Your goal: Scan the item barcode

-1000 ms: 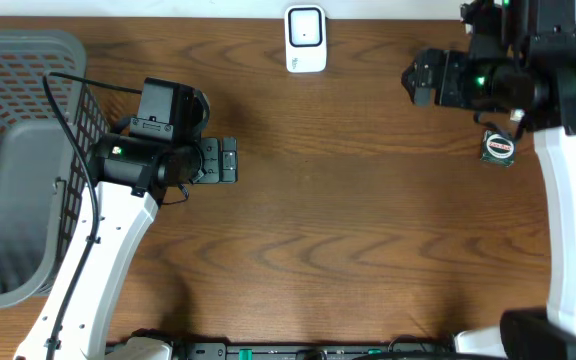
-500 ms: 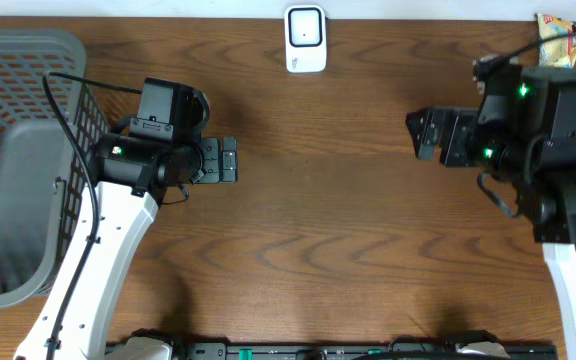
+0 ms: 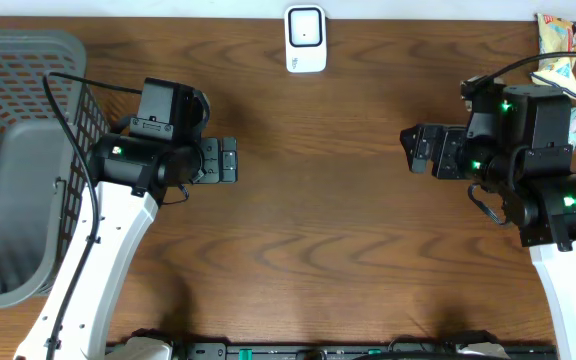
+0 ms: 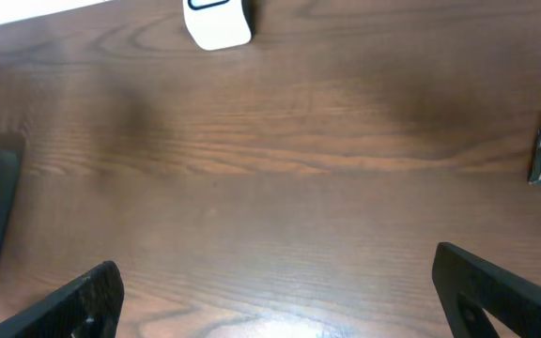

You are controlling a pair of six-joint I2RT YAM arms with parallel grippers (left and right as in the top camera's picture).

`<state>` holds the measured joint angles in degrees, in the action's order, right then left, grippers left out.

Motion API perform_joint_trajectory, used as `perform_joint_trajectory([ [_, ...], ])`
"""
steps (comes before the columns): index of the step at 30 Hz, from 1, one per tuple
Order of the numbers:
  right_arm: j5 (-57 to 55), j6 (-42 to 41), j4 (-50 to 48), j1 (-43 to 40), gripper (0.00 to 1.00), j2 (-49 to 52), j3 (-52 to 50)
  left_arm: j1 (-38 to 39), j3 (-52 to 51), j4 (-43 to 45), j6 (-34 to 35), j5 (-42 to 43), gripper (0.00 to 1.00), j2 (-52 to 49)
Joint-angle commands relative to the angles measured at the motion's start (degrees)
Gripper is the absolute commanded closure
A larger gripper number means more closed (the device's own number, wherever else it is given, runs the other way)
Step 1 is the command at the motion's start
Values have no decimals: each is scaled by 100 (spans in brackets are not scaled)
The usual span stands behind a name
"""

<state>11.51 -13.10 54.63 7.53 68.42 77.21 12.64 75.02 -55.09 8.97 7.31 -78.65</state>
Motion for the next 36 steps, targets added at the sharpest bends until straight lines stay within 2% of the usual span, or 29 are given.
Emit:
perform_joint_trajectory([
  [1, -44, 0, -52, 44, 1, -48, -9, -7, 63, 0, -35, -31, 2, 37],
  [14, -289, -254, 63, 44, 1, -262, -166, -7, 63, 0, -35, -31, 3, 37],
  [18, -614, -374, -293, 44, 1, -953, -822, -7, 63, 0, -35, -31, 3, 37],
  [27, -632, -361, -1641, 39, 1, -3314, -2789, -7, 63, 0, -35, -31, 2, 37],
  [36, -693, -358, -1759, 39, 1, -3652, -3123, -7, 63, 0, -35, -31, 2, 37],
])
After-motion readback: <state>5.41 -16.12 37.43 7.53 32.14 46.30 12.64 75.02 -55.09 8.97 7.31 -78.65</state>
